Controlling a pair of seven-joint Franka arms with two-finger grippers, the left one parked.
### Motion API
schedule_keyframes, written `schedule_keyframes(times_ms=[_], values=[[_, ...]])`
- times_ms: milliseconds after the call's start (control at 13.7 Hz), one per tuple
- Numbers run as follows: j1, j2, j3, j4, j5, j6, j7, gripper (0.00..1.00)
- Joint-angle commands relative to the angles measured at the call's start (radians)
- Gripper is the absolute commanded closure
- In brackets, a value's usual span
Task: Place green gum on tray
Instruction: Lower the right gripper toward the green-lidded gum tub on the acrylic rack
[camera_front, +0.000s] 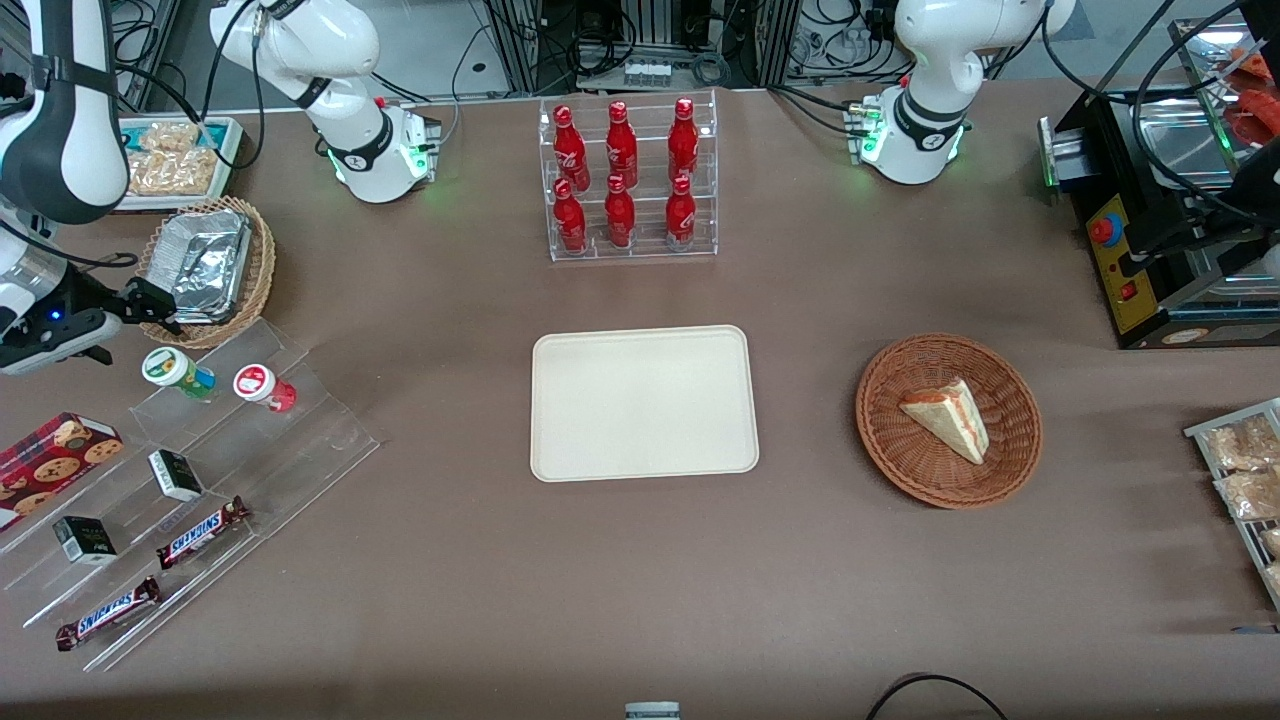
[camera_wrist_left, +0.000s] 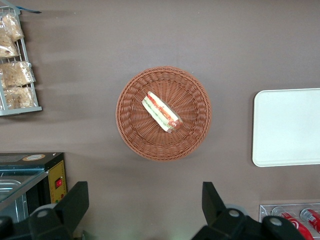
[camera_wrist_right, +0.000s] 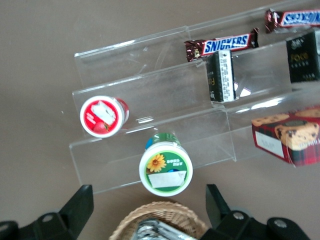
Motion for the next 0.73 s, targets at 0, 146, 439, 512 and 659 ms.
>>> schedule_keyframes(times_ms=[0,146,439,512,659], values=[[-0.014,-0.017,0.001,-0.046,0.009,0.049,-0.079,0.0],[-0.017,0.0,0.001,-0.048,0.021,0.064,-0.114,0.01],[-0.032,0.056,-0.002,-0.052,0.068,0.121,-0.189,0.01],[-0.036,0.063,-0.002,-0.052,0.078,0.124,-0.191,0.01],[-0.034,0.076,0.0,-0.052,0.083,0.138,-0.192,0.01]])
